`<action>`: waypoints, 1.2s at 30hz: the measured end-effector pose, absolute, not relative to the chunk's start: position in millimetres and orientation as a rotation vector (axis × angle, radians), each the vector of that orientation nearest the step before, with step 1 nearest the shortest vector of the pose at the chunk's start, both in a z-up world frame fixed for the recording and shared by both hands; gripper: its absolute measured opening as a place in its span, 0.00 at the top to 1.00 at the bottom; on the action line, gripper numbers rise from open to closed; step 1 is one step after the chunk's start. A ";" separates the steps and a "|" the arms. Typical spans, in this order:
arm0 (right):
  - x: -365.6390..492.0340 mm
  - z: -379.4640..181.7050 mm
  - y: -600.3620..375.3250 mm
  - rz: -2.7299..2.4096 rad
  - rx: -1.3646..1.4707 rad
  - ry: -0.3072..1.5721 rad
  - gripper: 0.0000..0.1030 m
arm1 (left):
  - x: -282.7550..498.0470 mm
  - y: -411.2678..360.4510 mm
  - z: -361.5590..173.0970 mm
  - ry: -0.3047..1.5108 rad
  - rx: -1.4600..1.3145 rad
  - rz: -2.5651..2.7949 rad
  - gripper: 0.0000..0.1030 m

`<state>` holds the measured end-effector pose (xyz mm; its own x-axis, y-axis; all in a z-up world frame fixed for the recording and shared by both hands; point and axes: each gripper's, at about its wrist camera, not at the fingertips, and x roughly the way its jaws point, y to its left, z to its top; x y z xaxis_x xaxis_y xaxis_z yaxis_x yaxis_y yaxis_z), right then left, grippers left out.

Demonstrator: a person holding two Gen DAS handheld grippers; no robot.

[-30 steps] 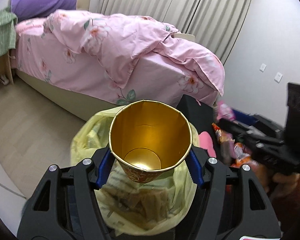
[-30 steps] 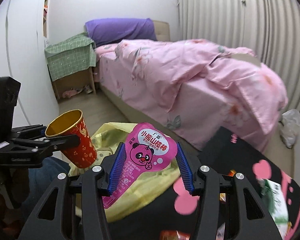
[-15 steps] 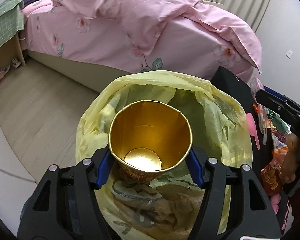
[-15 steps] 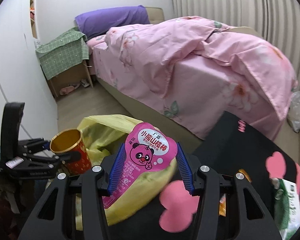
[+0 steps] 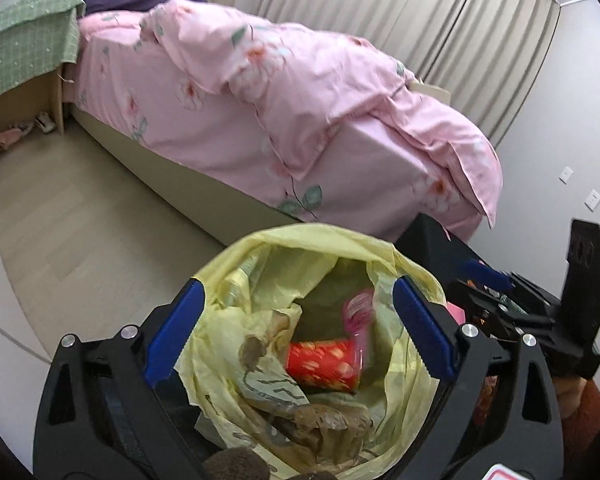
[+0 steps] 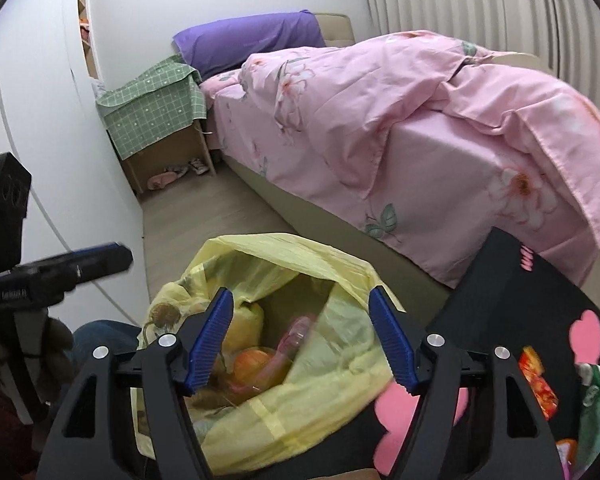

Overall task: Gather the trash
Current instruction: 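Carry the cup and candy pack over the yellow bag and release both, then grasp the red snack wrapper on the table with the left gripper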

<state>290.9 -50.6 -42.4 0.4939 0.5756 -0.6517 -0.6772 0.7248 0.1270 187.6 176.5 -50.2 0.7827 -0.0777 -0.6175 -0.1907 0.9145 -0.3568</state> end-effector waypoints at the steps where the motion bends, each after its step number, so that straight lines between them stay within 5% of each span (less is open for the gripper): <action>1: 287.0 -38.5 -56.7 0.748 -0.151 0.725 0.35 | 185.8 175.8 -48.1 0.667 -0.421 0.065 0.12; 15: 200.5 8.4 -196.0 0.522 -0.168 0.631 0.29 | 178.8 83.9 -34.4 0.660 -0.326 -0.154 0.12; 27: 151.7 -21.0 -328.9 0.151 -0.109 0.647 0.29 | 190.3 -36.0 -36.3 0.711 -0.139 -0.426 0.12; 36: 126.7 -56.0 -359.9 0.133 -0.021 0.684 0.29 | 198.3 -57.7 -53.2 0.777 -0.149 -0.476 0.14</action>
